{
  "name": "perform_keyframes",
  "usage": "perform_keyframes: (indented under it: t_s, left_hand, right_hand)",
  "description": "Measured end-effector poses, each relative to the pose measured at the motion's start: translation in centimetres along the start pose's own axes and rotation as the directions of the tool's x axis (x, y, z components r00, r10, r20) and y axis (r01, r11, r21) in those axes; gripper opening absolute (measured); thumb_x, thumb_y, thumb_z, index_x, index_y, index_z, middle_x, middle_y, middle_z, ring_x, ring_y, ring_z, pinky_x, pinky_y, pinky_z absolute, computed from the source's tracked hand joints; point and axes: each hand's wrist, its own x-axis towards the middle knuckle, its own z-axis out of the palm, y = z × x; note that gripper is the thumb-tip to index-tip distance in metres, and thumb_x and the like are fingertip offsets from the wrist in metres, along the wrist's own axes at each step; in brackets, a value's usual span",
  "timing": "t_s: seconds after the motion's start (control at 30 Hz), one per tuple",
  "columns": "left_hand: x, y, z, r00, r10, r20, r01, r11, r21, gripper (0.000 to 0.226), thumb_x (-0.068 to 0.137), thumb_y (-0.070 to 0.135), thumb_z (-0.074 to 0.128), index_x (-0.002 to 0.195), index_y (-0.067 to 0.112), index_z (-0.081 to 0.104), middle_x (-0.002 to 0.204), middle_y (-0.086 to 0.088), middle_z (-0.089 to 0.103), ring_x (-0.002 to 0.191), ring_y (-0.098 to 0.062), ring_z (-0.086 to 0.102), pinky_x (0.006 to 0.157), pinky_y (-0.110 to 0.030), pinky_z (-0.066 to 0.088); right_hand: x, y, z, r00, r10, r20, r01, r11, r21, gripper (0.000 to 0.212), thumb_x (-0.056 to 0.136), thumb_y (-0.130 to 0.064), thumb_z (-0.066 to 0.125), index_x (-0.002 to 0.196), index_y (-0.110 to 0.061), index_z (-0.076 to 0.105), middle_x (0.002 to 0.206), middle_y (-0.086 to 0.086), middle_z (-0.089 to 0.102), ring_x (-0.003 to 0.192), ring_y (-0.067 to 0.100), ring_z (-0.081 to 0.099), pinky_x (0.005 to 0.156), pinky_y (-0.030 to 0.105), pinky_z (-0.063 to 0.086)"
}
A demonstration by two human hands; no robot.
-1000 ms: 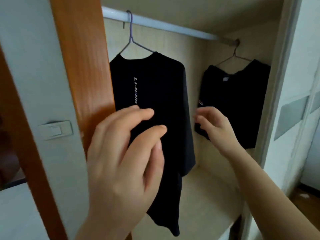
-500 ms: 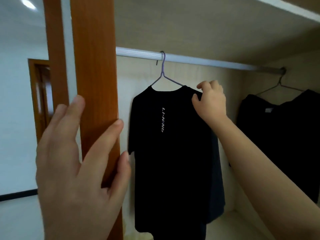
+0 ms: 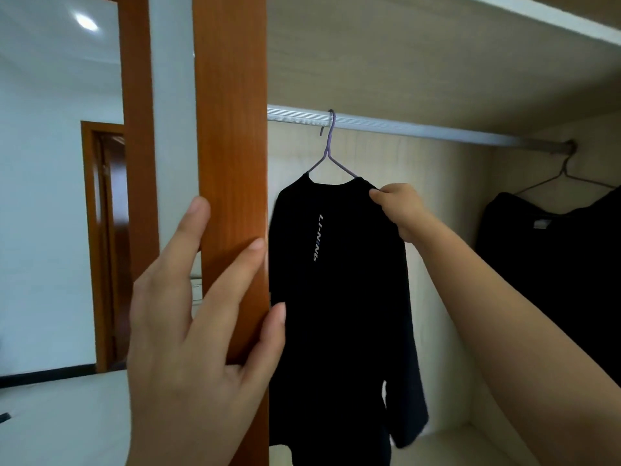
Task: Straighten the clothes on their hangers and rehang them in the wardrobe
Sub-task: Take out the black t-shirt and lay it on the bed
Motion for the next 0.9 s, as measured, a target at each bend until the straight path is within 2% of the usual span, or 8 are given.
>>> perform_keyframes:
  t_s: [0.1, 0.17, 0.27, 0.4, 0.57, 0.67, 0.77, 0.9]
  left_hand:
    - [-0.1, -0.2, 0.0, 1.0, 0.0, 0.013, 0.0, 1.0, -0.01, 0.047, 0.081, 0.037, 0.052, 0.123, 0.019, 0.045, 0.143, -0.005, 0.027, 0.13, -0.023, 0.032, 0.097, -0.054, 0.043]
    - [0.0, -0.2, -0.1, 1.0, 0.012, 0.023, -0.012, 1.0, -0.008, 0.047, 0.081, 0.036, 0.053, 0.124, 0.02, 0.043, 0.143, -0.006, 0.027, 0.13, -0.021, 0.03, 0.1, -0.047, 0.039]
    - [0.0, -0.4, -0.1, 0.998, 0.046, 0.031, -0.046, 0.999, 0.005, 0.046, 0.081, 0.033, 0.055, 0.123, 0.02, 0.043, 0.142, -0.008, 0.027, 0.13, -0.017, 0.026, 0.105, -0.03, 0.031]
    - [0.0, -0.4, -0.3, 0.997, 0.065, 0.036, -0.065, 0.998, -0.004, 0.041, 0.082, 0.03, 0.055, 0.12, 0.02, 0.045, 0.142, -0.01, 0.028, 0.129, -0.017, 0.025, 0.109, -0.016, 0.019]
    - [-0.1, -0.5, -0.4, 0.996, 0.086, 0.039, -0.085, 0.996, -0.028, 0.035, 0.084, 0.026, 0.056, 0.117, 0.02, 0.048, 0.141, -0.012, 0.028, 0.126, -0.028, 0.033, 0.11, -0.018, 0.015]
    - [-0.7, -0.7, -0.4, 0.992, 0.126, 0.022, -0.124, 0.99, -0.074, 0.031, 0.085, 0.022, 0.057, 0.116, 0.019, 0.052, 0.139, -0.014, 0.03, 0.126, -0.03, 0.035, 0.109, -0.023, 0.022]
    - [-2.0, -0.5, -0.3, 0.989, 0.149, -0.007, -0.149, 0.983, -0.104, 0.029, 0.084, 0.017, 0.058, 0.113, 0.017, 0.058, 0.136, -0.019, 0.043, 0.125, -0.036, 0.04, 0.107, -0.032, 0.029]
    - [-4.3, 1.3, -0.9, 0.984, 0.173, -0.041, -0.178, 0.952, -0.248, 0.019, 0.08, 0.009, 0.061, 0.098, 0.013, 0.066, 0.121, -0.019, 0.058, 0.121, -0.038, 0.046, 0.104, -0.04, 0.036]
  right_hand:
    - [-0.3, 0.4, 0.6, 0.997, 0.016, -0.073, -0.006, 0.991, 0.137, 0.034, 0.09, -0.019, 0.05, 0.091, 0.015, 0.056, 0.065, 0.007, 0.039, 0.055, 0.017, 0.04, 0.053, 0.026, 0.034]
    - [-0.5, 0.4, 0.8, 0.993, -0.016, -0.118, 0.035, 0.987, 0.157, 0.032, 0.09, -0.02, 0.049, 0.087, 0.01, 0.057, 0.066, 0.008, 0.04, 0.062, 0.021, 0.04, 0.056, 0.03, 0.033]
    - [-0.7, 0.3, 1.4, 0.985, -0.029, -0.172, 0.056, 0.986, 0.158, 0.016, 0.09, -0.02, 0.048, 0.078, -0.01, 0.052, 0.06, 0.003, 0.034, 0.057, 0.018, 0.034, 0.052, 0.028, 0.029]
    - [-0.7, -0.5, 2.0, 0.966, -0.06, -0.251, 0.101, 0.983, 0.154, 0.021, 0.09, -0.019, 0.047, 0.07, -0.011, 0.045, 0.057, 0.002, 0.029, 0.057, 0.018, 0.03, 0.051, 0.027, 0.025]
    - [-2.9, -1.0, 1.8, 0.931, -0.078, -0.357, 0.168, 0.959, 0.227, 0.016, 0.089, -0.019, 0.049, 0.076, -0.01, 0.048, 0.061, 0.004, 0.033, 0.061, 0.02, 0.033, 0.057, 0.031, 0.028]
    - [-6.3, 0.4, 1.2, 0.924, -0.059, -0.378, 0.143, 0.97, 0.199, 0.027, 0.089, -0.02, 0.051, 0.065, -0.01, 0.046, 0.059, 0.005, 0.037, 0.058, 0.02, 0.037, 0.056, 0.032, 0.031]
    - [-11.2, 1.9, -0.1, 0.917, -0.024, -0.399, 0.114, 0.972, 0.204, 0.026, 0.09, -0.023, 0.052, 0.067, -0.01, 0.057, 0.068, 0.013, 0.051, 0.063, 0.022, 0.049, 0.06, 0.032, 0.041]
    - [-18.9, 3.5, -3.8, 0.918, 0.024, -0.397, 0.043, 0.986, 0.159, 0.027, 0.091, -0.023, 0.053, 0.068, -0.013, 0.062, 0.063, 0.004, 0.06, 0.054, 0.014, 0.059, 0.053, 0.023, 0.049]
